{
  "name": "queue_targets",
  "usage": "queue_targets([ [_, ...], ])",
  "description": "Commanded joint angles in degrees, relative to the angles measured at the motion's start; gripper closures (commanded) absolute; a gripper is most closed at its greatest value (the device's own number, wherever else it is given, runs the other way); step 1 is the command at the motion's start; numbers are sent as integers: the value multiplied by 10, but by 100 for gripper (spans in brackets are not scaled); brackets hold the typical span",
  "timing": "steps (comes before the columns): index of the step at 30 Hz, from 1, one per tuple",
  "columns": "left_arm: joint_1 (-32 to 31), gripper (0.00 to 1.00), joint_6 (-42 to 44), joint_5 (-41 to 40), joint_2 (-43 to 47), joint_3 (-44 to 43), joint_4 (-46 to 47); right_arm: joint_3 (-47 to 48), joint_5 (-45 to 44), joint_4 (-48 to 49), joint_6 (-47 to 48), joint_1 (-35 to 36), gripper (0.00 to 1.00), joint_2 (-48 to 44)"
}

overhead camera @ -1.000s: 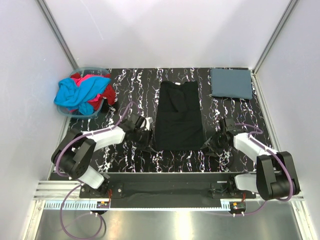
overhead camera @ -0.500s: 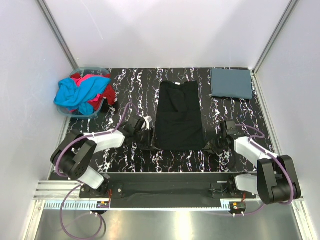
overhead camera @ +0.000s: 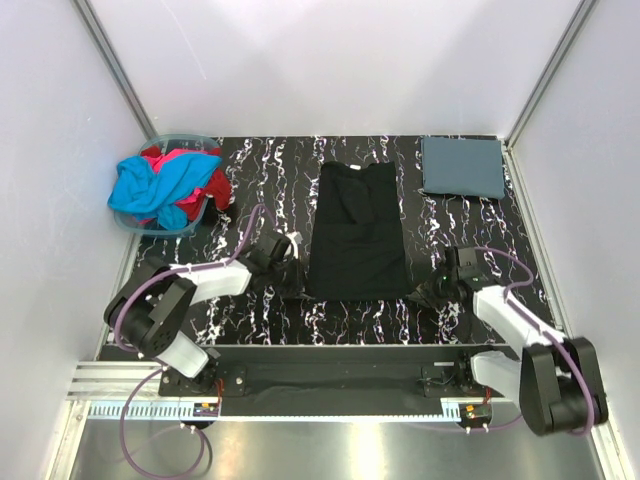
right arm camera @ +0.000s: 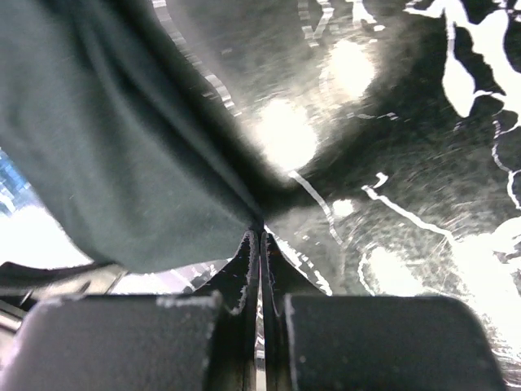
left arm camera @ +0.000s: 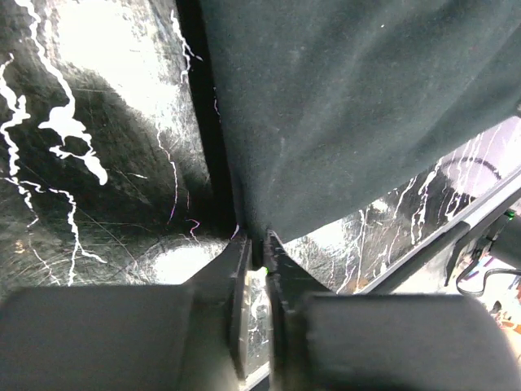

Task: Fold and stack the t-shirts
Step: Fold the tshirt

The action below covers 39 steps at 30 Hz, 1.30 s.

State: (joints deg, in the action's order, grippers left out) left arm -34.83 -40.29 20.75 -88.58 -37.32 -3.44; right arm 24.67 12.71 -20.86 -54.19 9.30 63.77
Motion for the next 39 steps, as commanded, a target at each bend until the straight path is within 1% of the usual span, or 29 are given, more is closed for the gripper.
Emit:
queue_targets([
  [1, -2, 93, 15, -26, 3, -2, -4, -9, -2, -9, 23, -2, 100, -59],
  [2, -2, 98, 16, -24, 7, -6, -9, -11, -4, -13, 23, -2, 100, -70],
  [3, -2, 100, 21, -22, 11, -11, -15, -15, -4, -16, 24, -2, 100, -80],
  [9, -16, 100, 29, -23, 66, -35, -74, -15, 5, -51, 41, -2, 100, -151],
  [12, -27, 100, 26, -18, 106, -48, -93, -12, 15, -75, 52, -2, 100, -208],
  [13, -30, 100, 24, -18, 118, -50, -106, -10, 17, -89, 51, -2, 100, -239],
  [14, -39, 100, 23, -18, 145, -54, -113, -7, 24, -98, 50, -2, 100, -254],
  [18, -57, 100, 17, -51, 215, -86, -174, 37, 21, -176, 54, -2, 100, -325],
  [21, -67, 100, 13, -71, 254, -111, -204, 69, 18, -211, 55, -2, 100, -353],
  [22, -70, 100, 10, -72, 257, -116, -219, 76, 18, -229, 53, -2, 100, -369],
  [25, -83, 100, 1, -73, 266, -130, -227, 98, 11, -247, 47, -1, 100, -387],
  [27, -83, 100, 4, -77, 253, -140, -227, 109, 0, -243, 48, -2, 100, -374],
  [29, -83, 100, 10, -98, 237, -160, -233, 120, -23, -228, 59, -2, 100, -355],
  [31, -78, 100, 21, -113, 205, -180, -234, 125, -39, -189, 68, -2, 100, -314],
  [33, -66, 100, 36, -106, 176, -214, -235, 141, -47, -156, 79, -2, 100, -278],
  [34, -50, 100, 42, -99, 148, -226, -235, 149, -58, -127, 89, -2, 100, -236],
  [35, -40, 100, 51, -94, 133, -248, -236, 169, -60, -113, 97, -2, 100, -215],
  [36, -31, 100, 57, -87, 118, -260, -235, 181, -60, -86, 106, -2, 100, -168],
  [38, 0, 100, 74, -75, 77, -300, -236, 224, -67, -64, 132, -2, 100, -120],
  [39, 11, 100, 78, -71, 64, -315, -240, 242, -69, -50, 139, -2, 100, -69],
])
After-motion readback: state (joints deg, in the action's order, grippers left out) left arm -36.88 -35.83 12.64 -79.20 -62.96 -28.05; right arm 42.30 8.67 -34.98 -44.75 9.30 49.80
